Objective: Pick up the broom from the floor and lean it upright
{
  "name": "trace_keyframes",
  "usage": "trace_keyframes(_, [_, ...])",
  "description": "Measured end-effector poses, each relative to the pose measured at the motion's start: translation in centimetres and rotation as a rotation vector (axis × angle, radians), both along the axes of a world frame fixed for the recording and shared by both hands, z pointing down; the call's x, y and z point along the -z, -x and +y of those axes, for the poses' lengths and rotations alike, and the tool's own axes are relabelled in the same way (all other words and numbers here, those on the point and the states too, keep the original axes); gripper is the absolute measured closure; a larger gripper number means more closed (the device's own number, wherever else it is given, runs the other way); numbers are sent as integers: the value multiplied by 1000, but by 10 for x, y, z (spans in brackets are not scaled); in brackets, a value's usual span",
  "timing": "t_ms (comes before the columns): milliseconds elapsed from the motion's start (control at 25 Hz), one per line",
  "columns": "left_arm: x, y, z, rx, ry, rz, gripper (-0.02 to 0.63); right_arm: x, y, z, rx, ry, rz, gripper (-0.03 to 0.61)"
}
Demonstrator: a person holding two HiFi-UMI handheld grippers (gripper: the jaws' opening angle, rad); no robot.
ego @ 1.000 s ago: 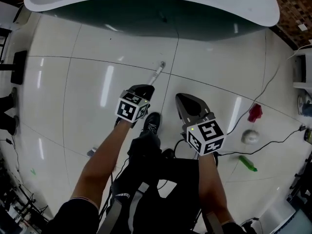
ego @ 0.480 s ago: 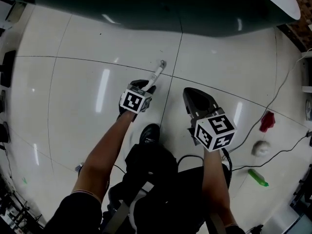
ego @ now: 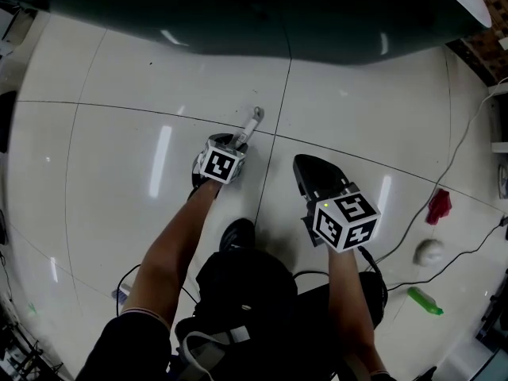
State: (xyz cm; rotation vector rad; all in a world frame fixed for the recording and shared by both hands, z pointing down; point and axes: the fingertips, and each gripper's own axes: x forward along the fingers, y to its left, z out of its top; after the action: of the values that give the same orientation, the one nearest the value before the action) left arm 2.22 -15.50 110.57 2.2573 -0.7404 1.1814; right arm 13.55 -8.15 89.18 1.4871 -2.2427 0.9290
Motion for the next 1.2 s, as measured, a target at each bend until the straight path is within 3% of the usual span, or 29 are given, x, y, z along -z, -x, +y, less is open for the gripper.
trace_keyframes(160, [-10,-8,-3,-29,-7,-10,428,-3,-4,-3,-8,-10,2,577])
trace_keyframes(280, [-23,-13,7,-48,32,-26,431,-7,-5,-3,-10,-4,-4,578])
trace_keyframes(480, [-27,-6,4,-12,36,-57,505,-10,-9,-4,-16,-4,-7,577])
trace_keyframes(640, [-21,-8,1,-7,50,-35,509,-7,-8,-9,-16,-8,-14,577])
trace_keyframes(920, [32,-4,3,7,74,-23,514,17,2,-25,-8,-49,-52,578])
trace_keyframes(1200, [116,15,-4,38,11,15,517,81,21,-36,6,-72,-85,578])
